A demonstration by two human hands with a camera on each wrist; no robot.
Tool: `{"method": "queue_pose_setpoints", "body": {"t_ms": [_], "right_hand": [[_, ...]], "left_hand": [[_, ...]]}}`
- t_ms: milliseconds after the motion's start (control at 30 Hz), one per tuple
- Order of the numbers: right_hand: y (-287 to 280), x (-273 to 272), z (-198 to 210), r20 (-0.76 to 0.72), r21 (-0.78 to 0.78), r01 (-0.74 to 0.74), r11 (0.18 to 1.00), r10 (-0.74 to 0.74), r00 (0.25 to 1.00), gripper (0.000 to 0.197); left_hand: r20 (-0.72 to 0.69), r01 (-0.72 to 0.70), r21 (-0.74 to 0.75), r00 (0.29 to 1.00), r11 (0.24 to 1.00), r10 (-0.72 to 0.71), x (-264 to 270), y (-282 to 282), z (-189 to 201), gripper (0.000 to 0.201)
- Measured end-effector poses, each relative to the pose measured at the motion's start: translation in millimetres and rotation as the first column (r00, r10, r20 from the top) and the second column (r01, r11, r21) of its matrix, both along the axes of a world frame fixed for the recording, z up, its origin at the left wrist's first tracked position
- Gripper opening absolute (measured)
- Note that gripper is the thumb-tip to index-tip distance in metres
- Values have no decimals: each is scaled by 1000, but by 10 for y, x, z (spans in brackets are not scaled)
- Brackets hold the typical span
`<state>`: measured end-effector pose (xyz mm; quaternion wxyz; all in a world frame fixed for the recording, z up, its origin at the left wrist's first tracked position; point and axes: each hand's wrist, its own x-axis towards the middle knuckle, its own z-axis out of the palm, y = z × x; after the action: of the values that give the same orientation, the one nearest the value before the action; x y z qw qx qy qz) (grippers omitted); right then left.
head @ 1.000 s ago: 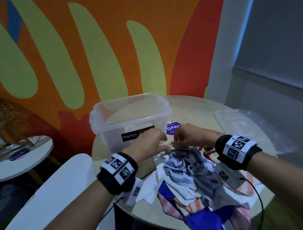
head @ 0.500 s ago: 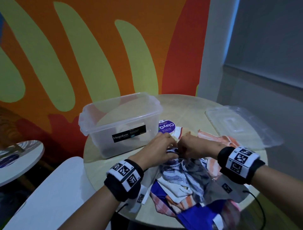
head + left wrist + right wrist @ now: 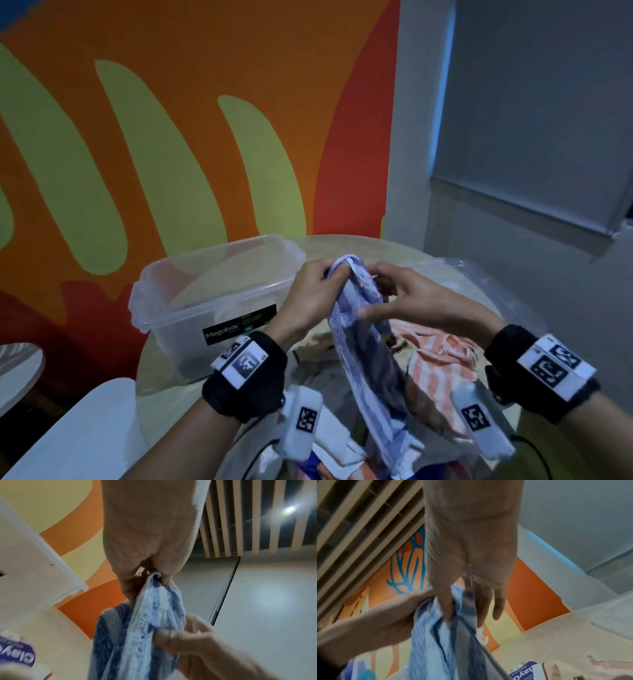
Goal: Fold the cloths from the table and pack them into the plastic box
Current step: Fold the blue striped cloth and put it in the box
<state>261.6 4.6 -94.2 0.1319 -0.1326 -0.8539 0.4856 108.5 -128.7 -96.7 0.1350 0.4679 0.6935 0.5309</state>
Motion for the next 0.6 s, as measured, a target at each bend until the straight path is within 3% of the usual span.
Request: {"method": "queue_pose_setpoints", "body": {"t_ms": [67, 133, 200, 267, 333, 433, 533, 600], "right_hand": [[13, -54, -59, -38, 76, 109, 991, -107, 994, 42], [28, -77, -30, -117, 78, 207, 975, -197, 973, 32], [25, -70, 60, -170, 116, 243, 963, -221, 960, 30], [20, -57, 163, -191, 161, 232, 959, -201, 961, 25], [19, -36, 272, -194, 194, 252, 948, -215, 957, 12], [39, -3, 439, -226, 237, 314, 919, -262, 938, 6], [77, 41, 576, -297, 134, 321, 938, -271, 916, 14], [115, 74, 641, -320, 72, 308, 949, -271, 908, 10]], "left_hand": [[-101, -52, 11, 993, 999, 53, -30, 28, 164, 29], [-283, -84, -29, 956, 996, 73, -66, 49, 250, 7], [-388, 4, -123, 920, 992, -52, -65, 34, 264, 37], [-391, 135, -178, 900, 975, -195, -1, 23, 247, 62], [-389, 217, -132, 886, 967, -252, 100, 29, 240, 65], [-406, 188, -49, 894, 981, -191, 187, 101, 275, 47], [-378, 152, 54, 918, 987, -120, 135, 153, 364, 22], [-301, 148, 104, 947, 983, -111, 70, 145, 456, 23]]}}
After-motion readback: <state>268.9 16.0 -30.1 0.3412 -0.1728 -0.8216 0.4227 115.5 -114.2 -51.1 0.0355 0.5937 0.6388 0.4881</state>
